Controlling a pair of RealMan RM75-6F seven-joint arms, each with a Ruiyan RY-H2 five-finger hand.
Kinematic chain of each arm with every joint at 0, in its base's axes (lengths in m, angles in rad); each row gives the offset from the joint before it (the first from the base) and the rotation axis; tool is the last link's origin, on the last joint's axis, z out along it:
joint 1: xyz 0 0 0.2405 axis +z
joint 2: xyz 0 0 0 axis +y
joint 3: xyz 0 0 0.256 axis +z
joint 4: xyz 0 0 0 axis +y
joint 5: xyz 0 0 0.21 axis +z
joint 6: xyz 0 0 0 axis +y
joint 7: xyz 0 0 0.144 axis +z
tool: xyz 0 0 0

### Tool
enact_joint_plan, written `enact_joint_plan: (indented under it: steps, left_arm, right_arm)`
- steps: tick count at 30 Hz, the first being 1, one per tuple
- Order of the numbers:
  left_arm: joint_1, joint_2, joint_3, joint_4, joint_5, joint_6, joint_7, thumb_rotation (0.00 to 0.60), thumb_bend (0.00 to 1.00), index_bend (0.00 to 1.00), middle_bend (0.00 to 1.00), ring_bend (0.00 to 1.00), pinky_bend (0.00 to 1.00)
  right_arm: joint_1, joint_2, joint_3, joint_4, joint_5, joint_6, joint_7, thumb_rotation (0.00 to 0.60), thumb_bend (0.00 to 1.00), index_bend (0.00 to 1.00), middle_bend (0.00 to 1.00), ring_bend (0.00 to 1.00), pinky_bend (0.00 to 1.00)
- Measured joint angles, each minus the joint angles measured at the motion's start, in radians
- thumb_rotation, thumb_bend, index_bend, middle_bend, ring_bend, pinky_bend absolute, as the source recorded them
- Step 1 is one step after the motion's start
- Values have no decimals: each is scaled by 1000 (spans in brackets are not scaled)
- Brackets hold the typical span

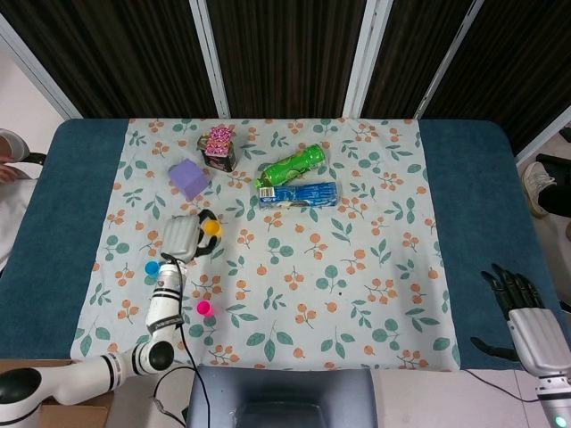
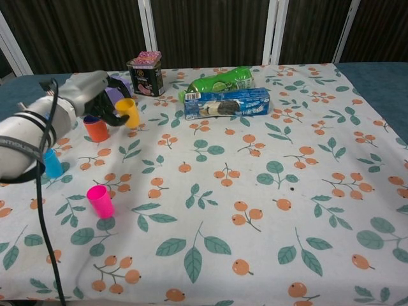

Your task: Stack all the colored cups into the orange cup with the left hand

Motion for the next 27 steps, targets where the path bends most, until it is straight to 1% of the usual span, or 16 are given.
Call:
enact_joint_plan:
  steps: [4,7,13,20,22,25,27]
  left_arm:
    - [8,58,-26,-24,-23,15,17,600,371,558,1000,1000,1000]
    - [18,86,-31,-26,-53,13,27,600,371,567,1000,1000,1000]
    - [28,87,-11,26,-71,-14,20,600,373,573,1000,1000,1000]
    - [22,65,9,77,-72,-36,10,600,377,566,1000,1000,1000]
    - [19,58,13,91,-72,-39,11,600,380,541,1000,1000,1000]
    - [18,53,16,107,-75,-47,9,600,381,459,1000,1000,1000]
    - [18,55,17,109,-83,-57,11,600,380,276,1000,1000,1000]
  right_arm:
    - [-1,1,0,1,0,1,0,600,154,0,0,0,0]
    - [-1,-1,0,0,1,1,-3,600,154,0,0,0,0]
    - [-3,-5,2,-1,4,5,-11,600,154,0,0,0,0]
    - [-2,-4,6,-1,10,2,-11,600,155,0,0,0,0]
    - [-2,-3,6,0,10,3,-8,600,154,0,0,0,0]
    - [-3,-2,6,0,9,5,-6,600,155,0,0,0,0]
    - [-4,-2,6,0,9,6,-5,600,155,0,0,0,0]
